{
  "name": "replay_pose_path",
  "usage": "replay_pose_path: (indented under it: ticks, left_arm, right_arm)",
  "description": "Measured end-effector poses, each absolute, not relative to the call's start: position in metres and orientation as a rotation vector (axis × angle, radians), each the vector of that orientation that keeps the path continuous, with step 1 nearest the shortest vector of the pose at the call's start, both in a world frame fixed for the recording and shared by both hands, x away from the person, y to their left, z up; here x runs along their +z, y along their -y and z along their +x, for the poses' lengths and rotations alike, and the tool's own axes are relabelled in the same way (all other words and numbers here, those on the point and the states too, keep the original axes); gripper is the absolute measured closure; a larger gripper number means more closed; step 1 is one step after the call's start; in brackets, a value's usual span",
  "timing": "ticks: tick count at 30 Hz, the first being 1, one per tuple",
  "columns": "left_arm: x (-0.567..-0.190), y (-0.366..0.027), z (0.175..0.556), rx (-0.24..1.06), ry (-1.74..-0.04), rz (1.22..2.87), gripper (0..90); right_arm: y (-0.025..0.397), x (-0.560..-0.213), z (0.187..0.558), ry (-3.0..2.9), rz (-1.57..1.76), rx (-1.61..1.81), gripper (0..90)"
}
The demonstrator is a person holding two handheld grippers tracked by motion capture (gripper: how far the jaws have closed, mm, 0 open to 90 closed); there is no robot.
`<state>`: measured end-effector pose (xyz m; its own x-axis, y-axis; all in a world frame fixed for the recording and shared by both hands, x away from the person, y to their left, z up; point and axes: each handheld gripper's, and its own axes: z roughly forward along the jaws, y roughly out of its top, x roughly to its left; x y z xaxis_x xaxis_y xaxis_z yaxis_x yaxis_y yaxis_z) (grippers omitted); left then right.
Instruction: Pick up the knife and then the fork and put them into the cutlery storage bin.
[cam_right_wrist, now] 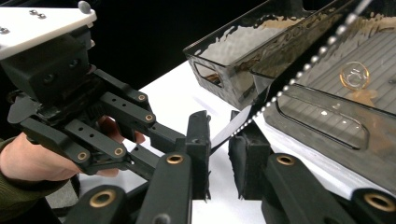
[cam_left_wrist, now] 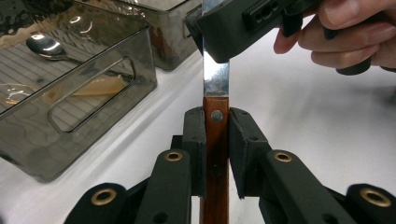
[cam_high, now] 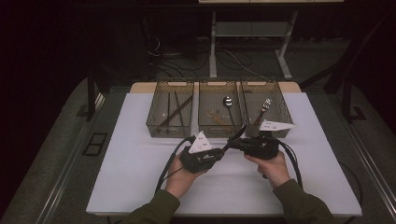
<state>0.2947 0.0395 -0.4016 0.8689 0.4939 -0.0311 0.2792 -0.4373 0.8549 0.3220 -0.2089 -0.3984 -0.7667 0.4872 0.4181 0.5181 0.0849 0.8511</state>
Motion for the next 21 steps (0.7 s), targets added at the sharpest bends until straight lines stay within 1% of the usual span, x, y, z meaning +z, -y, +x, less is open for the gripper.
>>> replay_pose_path:
  ticks: [9,13,17,21]
  left_arm:
    - [-0.405,-0.039,0.297,0.266,-0.577,2.058,76.4]
    - [-0.408,-0.042,0.298,0.246,-0.588,2.053,75.0]
    - [-0.408,-0.045,0.298,0.236,-0.578,2.053,69.1]
    - [-0.410,-0.048,0.296,0.231,-0.542,2.056,60.7]
  right_arm:
    - [0.199,-0.393,0.323,2.304,-0.986,-1.822,88.9]
    - [0.195,-0.392,0.323,2.333,-0.973,-1.810,89.2]
    - [0.198,-0.389,0.323,2.355,-0.982,-1.810,89.1]
    - [0.205,-0.384,0.324,2.401,-0.999,-1.803,89.2]
